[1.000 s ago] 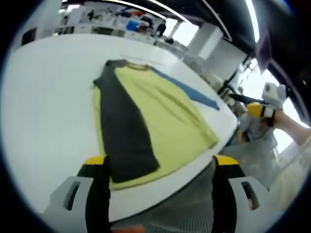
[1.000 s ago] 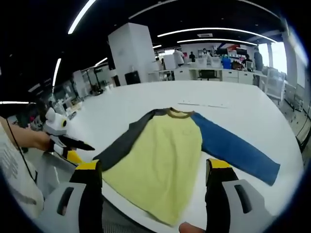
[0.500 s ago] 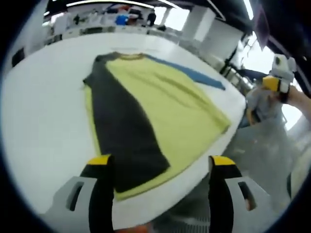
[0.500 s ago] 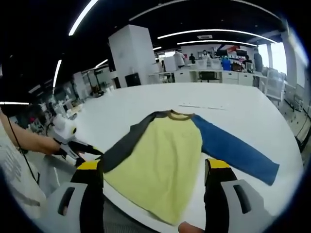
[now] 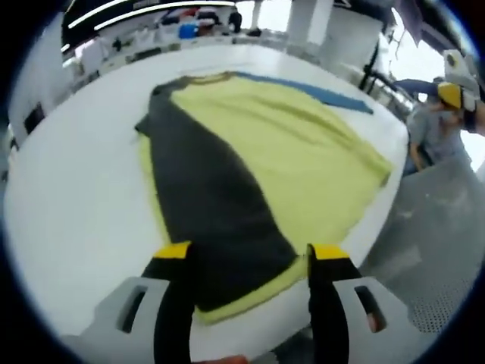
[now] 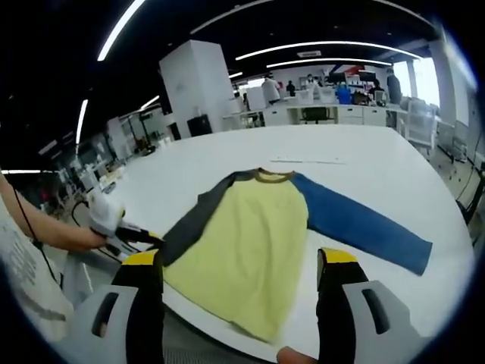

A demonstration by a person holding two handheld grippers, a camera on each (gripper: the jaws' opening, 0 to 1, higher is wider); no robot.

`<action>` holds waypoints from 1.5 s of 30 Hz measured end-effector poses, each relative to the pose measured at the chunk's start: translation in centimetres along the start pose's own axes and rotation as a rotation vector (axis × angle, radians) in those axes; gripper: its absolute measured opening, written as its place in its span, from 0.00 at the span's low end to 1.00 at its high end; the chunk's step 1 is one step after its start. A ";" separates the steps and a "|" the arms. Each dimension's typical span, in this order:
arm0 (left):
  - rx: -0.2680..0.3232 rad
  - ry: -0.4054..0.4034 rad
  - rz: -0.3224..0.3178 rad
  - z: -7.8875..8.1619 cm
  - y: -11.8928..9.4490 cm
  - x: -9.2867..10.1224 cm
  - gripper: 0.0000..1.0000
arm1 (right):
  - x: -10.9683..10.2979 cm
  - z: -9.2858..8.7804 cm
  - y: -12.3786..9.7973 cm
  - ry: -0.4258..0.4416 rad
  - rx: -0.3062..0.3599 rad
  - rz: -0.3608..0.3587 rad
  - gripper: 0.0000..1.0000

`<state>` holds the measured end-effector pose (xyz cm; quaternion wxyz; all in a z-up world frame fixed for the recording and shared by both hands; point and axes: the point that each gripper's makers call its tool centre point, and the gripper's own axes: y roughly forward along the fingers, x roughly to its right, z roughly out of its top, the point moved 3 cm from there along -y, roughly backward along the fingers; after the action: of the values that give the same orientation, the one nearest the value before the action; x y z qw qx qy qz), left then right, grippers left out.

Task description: Fold the garment on the visible template until the final outline fits inside the template.

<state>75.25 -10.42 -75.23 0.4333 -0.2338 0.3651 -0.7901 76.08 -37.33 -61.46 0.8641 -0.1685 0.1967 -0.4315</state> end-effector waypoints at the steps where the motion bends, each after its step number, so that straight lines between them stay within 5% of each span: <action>1: -0.016 0.044 0.013 -0.1 0.1 0.0 0.53 | 0.0 -0.1 -0.1 0.003 -0.001 -0.002 0.83; 5: -0.008 0.095 0.016 -0.1 0.0 0.6 0.45 | 0.1 -0.2 -0.2 0.011 0.001 -0.011 0.82; 8: 0.002 0.205 0.030 0.3 -0.1 1.0 0.37 | 0.2 -0.4 -0.3 0.018 0.002 -0.014 0.82; 11: 0.007 0.259 0.022 0.5 0.0 1.5 0.23 | 0.3 -0.5 -0.3 0.018 0.000 -0.016 0.82; 15: 0.026 0.219 -0.009 0.8 0.0 1.8 0.02 | 0.3 -0.6 -0.5 0.022 -0.001 -0.020 0.82; 27: 0.059 0.115 -0.033 1.4 -1.2 1.1 0.00 | 0.1 -0.7 -0.4 0.027 0.000 -0.021 0.81; 45: 0.174 0.015 0.055 4.1 -5.0 -3.2 0.00 | -0.2 -0.3 0.1 0.015 0.000 -0.005 0.81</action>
<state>77.16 -7.41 -68.95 0.4708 -0.1792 0.3046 -0.8084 75.85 -37.18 -61.75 0.8615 -0.1658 0.2029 -0.4349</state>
